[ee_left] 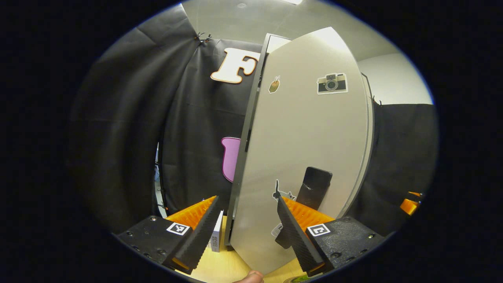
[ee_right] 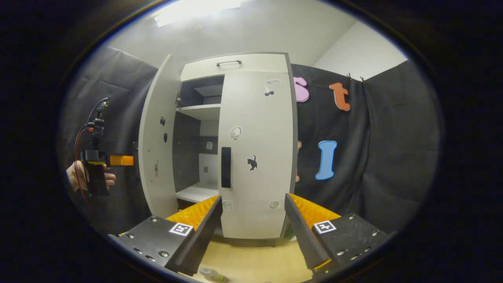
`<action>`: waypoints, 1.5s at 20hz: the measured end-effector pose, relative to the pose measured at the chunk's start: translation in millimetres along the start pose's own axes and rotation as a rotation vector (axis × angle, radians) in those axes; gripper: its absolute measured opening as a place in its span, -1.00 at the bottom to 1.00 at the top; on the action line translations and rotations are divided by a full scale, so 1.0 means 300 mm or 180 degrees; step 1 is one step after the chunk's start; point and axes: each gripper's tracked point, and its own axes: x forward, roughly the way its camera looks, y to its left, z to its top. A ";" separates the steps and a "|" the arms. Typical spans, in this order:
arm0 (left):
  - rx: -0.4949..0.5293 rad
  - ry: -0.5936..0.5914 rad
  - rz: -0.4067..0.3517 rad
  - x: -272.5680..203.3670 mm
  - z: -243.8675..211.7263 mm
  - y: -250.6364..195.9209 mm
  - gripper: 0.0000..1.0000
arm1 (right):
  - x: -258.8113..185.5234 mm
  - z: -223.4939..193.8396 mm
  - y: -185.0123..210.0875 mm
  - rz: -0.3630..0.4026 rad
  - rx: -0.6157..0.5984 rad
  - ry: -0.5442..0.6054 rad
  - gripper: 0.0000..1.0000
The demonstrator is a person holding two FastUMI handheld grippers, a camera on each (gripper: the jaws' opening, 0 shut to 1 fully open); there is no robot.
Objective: Grasp the bottle in the cabinet with the left hand and place it on the coaster, then close the right door with the right hand and the left door with the left hand.
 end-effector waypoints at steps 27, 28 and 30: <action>0.0633 -0.0208 0.0062 -0.252 0.048 -0.258 0.88 | -0.201 0.083 0.057 -0.0036 0.0208 -0.0025 0.92; 0.0645 -0.0194 0.0056 -0.270 0.041 -0.264 0.88 | -0.216 0.079 0.055 -0.0034 0.0213 -0.0017 0.92; 0.0629 -0.0188 0.0033 -0.311 0.029 -0.280 0.88 | -0.241 0.080 0.058 0.0017 0.0129 -0.0051 0.92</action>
